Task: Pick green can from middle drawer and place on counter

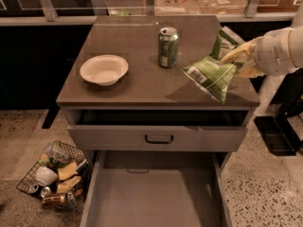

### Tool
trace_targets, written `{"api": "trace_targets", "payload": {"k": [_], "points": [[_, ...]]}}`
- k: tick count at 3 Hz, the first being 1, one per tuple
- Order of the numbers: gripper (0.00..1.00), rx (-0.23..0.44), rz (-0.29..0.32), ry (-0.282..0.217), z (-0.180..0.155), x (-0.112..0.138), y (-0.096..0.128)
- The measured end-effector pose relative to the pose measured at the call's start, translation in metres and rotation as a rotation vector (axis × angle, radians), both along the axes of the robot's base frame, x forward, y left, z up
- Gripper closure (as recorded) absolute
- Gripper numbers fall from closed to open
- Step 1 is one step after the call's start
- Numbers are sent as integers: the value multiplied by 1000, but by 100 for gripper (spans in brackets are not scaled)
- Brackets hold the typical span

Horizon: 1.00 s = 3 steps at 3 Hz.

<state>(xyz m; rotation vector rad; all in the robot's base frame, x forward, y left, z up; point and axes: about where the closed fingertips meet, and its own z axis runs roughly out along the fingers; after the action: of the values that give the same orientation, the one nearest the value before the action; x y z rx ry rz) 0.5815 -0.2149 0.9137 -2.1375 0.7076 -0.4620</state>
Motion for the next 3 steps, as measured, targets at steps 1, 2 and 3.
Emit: {"api": "trace_targets", "payload": {"k": [1,2,3], "points": [[100,3,-3,66,-17,42,-28],[100,16,-3,110,-35,81,-49],[100,38,-19,74,-27,115,-66]]}}
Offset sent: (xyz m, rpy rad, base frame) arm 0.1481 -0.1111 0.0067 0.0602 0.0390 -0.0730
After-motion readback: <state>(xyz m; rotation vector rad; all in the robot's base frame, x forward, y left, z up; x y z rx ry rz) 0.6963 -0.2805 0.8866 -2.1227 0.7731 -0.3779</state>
